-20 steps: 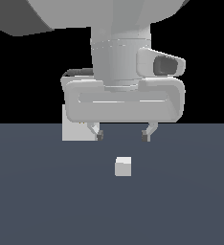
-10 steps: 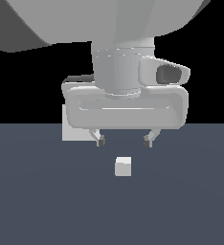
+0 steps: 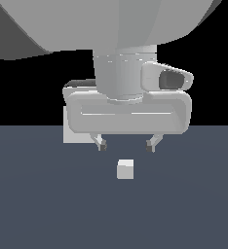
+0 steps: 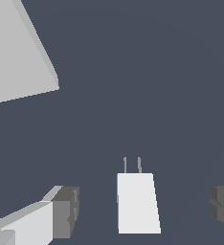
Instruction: Plug the charger into the wall socket.
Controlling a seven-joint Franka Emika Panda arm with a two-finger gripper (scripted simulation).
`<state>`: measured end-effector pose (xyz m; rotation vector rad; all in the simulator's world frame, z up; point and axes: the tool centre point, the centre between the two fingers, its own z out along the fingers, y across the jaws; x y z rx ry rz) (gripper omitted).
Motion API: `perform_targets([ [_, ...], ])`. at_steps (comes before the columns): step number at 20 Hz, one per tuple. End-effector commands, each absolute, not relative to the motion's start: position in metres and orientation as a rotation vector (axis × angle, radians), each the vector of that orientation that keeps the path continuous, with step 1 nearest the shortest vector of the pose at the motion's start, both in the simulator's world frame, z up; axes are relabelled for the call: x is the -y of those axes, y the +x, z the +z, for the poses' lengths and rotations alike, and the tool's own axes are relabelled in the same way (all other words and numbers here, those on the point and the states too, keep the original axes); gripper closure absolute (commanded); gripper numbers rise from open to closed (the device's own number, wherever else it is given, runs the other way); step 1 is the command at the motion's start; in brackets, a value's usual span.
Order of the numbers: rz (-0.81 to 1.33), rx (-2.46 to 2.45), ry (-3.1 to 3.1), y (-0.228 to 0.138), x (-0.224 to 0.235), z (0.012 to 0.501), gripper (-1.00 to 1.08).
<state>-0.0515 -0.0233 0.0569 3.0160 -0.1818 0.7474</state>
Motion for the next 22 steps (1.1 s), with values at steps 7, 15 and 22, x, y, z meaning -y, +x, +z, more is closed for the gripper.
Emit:
perform_targets([
  [7,0.746,0.182,3.017,-0.052,0.023,0.026,-0.92],
  [15,0.746,0.182,3.017,-0.052,0.023,0.012,-0.92],
  [22,0.746,0.182,3.017,-0.052,0.023,0.012,1.08],
])
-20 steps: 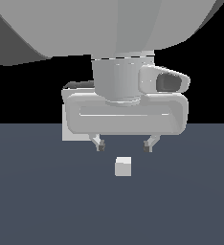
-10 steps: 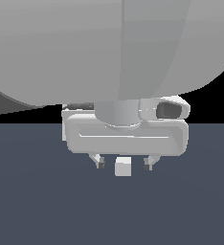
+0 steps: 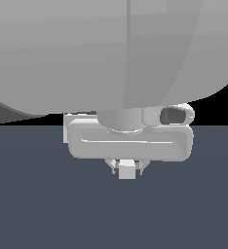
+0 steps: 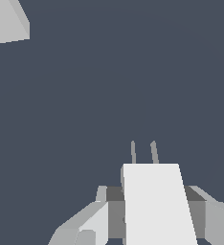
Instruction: Plug the charger into the wall socket.
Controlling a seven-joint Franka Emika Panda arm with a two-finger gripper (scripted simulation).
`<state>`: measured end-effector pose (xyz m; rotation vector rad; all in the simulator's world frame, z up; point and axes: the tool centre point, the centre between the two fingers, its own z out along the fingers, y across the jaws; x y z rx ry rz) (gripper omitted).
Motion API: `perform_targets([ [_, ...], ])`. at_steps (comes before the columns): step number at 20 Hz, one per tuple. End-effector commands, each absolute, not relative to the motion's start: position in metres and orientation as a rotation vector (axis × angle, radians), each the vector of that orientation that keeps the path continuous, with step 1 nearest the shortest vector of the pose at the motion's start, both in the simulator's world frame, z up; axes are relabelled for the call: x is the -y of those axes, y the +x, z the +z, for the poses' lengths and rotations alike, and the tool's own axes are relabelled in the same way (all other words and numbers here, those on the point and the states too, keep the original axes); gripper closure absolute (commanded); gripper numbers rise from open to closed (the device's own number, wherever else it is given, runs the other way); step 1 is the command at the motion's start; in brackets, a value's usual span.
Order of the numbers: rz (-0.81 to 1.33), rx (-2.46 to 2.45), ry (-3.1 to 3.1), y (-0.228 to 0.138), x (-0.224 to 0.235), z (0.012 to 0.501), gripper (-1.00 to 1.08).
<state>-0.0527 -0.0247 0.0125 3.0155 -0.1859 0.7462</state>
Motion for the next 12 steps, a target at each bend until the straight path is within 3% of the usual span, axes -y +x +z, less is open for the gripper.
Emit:
perform_targets([
  [1,0.746,0.182,3.017,-0.052,0.023,0.012,1.08],
  [12,0.751,0.098,3.031,-0.046,0.007,0.030,1.08],
])
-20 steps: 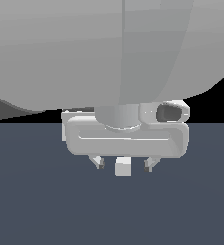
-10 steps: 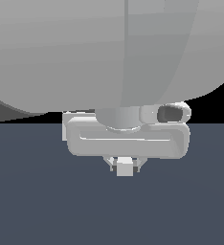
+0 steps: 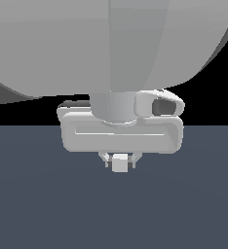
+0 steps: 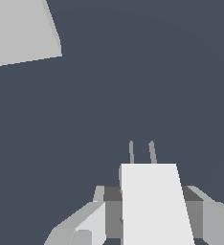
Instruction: Plug the charger into the wall socket.
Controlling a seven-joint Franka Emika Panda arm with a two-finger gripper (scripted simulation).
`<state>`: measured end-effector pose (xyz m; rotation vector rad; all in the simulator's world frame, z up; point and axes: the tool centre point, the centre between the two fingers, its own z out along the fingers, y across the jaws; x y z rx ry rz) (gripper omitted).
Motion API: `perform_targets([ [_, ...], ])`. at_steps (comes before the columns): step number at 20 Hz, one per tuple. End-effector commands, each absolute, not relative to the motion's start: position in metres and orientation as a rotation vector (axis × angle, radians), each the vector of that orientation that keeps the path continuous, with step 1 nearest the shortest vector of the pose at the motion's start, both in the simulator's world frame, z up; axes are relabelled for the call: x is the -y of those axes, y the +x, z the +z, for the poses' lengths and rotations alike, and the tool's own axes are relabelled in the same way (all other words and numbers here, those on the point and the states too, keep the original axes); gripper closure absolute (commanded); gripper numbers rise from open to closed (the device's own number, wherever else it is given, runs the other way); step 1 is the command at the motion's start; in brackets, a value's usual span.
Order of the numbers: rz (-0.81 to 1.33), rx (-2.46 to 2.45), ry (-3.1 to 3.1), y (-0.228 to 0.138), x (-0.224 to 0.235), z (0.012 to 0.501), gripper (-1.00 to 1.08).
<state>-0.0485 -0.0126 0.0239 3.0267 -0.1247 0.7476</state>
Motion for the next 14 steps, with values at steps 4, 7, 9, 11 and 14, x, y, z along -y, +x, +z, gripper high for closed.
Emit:
perform_targets([
  [4,0.756,-0.014,3.047,-0.039,-0.016,0.051,1.08],
  [7,0.760,-0.112,3.058,-0.035,-0.036,0.070,1.08],
  [9,0.762,-0.166,3.063,-0.033,-0.047,0.080,1.08],
  [11,0.763,-0.209,3.067,-0.031,-0.057,0.088,1.08],
  [14,0.763,-0.251,3.072,-0.030,-0.066,0.096,1.08],
])
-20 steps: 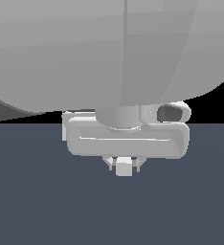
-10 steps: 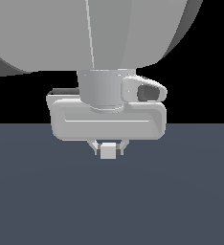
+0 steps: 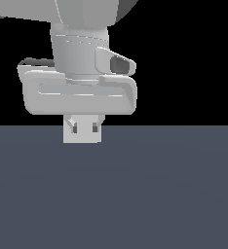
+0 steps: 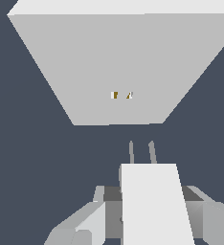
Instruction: Plug the charger into the wall socket.
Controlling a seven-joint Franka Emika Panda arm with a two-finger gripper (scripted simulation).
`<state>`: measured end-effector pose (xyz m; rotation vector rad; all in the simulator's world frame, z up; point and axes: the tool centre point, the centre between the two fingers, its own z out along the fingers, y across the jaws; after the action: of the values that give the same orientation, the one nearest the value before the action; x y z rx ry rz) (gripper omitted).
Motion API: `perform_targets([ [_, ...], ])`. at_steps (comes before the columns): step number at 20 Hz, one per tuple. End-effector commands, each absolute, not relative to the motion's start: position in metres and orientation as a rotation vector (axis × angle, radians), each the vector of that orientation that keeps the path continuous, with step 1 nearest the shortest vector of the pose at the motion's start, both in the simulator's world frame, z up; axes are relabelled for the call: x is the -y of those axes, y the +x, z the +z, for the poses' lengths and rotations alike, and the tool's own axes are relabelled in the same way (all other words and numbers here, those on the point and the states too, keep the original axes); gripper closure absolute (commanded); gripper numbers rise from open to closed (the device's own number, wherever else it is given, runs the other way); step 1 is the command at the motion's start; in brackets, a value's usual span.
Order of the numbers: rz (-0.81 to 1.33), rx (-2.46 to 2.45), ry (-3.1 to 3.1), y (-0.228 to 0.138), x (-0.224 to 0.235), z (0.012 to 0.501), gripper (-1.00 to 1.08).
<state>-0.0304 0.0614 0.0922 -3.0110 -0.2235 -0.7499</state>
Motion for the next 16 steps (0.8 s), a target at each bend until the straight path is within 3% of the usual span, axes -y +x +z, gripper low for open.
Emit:
perform_targets([
  [1,-0.746,0.254,-3.004,-0.030,-0.068,0.098,1.08],
  [16,-0.744,0.265,-3.000,-0.019,-0.073,0.100,1.08],
])
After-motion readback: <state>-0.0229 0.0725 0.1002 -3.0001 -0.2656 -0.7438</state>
